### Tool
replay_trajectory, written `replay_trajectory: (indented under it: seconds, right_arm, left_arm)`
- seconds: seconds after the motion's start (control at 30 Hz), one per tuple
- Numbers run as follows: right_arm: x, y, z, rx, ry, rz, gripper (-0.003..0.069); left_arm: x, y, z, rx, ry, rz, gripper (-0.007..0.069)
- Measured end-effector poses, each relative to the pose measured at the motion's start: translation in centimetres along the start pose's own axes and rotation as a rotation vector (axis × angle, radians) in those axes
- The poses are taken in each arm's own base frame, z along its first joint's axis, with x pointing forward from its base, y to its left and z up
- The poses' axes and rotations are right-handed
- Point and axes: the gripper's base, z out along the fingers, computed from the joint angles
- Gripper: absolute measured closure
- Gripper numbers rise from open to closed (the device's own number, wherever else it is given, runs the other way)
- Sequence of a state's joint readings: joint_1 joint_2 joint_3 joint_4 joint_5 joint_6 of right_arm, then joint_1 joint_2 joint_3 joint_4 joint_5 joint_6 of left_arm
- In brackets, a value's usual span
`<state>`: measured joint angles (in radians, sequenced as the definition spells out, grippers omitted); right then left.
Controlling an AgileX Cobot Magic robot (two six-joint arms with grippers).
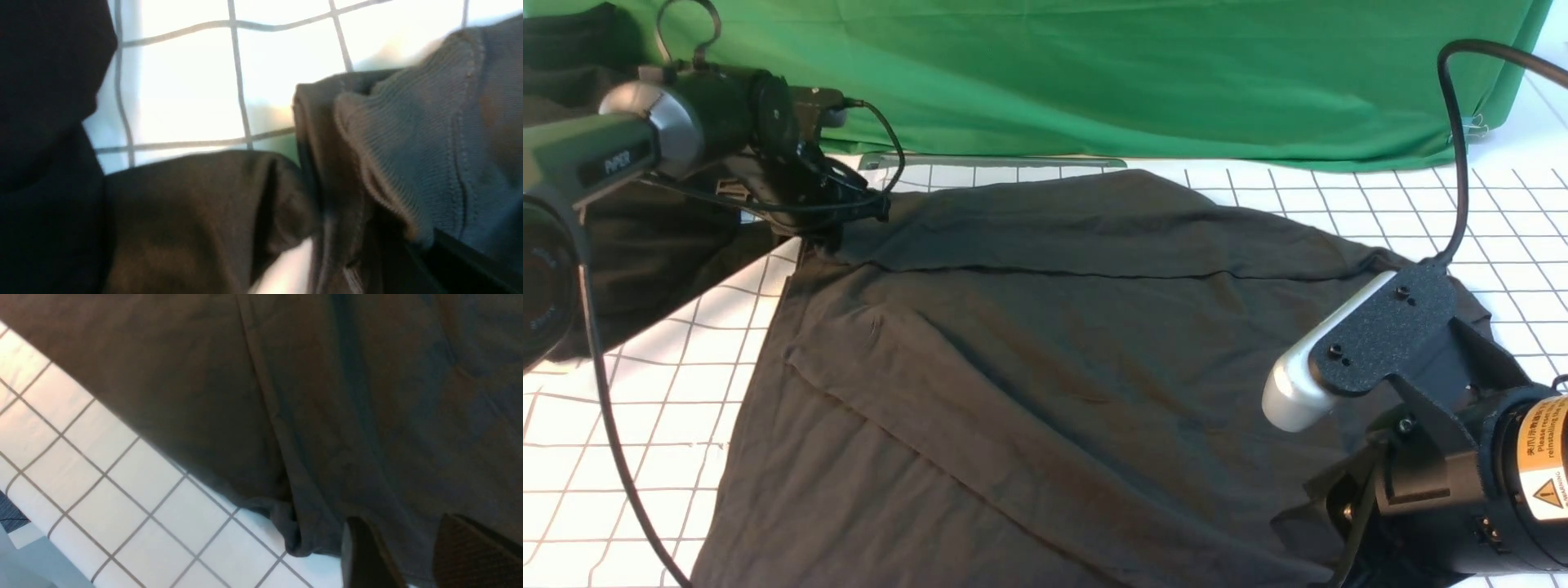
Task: Fold a long-sleeved shirt over a white checkered tablecloth.
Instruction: 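Grab the top left corner of the dark shirt with the left gripper, then fold the left side of the dark shirt inward over its body with the left gripper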
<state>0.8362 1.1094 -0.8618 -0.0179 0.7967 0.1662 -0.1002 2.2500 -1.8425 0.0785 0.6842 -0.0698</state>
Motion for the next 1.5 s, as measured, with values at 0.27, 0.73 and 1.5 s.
replay_trajectory:
  seconds: [0.27,0.73,1.5]
  right_arm:
    - [-0.1,-0.6,0.0,0.07,-0.006,-0.057,0.0417]
    - [0.1,-7.3,-1.1,0.472,0.021,0.075,0.0525]
    - [-1.0,-6.9,-0.9,0.381,-0.107,0.102,0.0543]
  left_arm:
    - [-2.3,-0.1,-5.9,0.046,-0.036,-0.032,0.059]
    - [-0.2,-1.2,-15.7,0.213,0.162,-0.038,0.059]
    - [16.0,-0.9,-16.2,0.167,0.42,-0.168,0.0577]
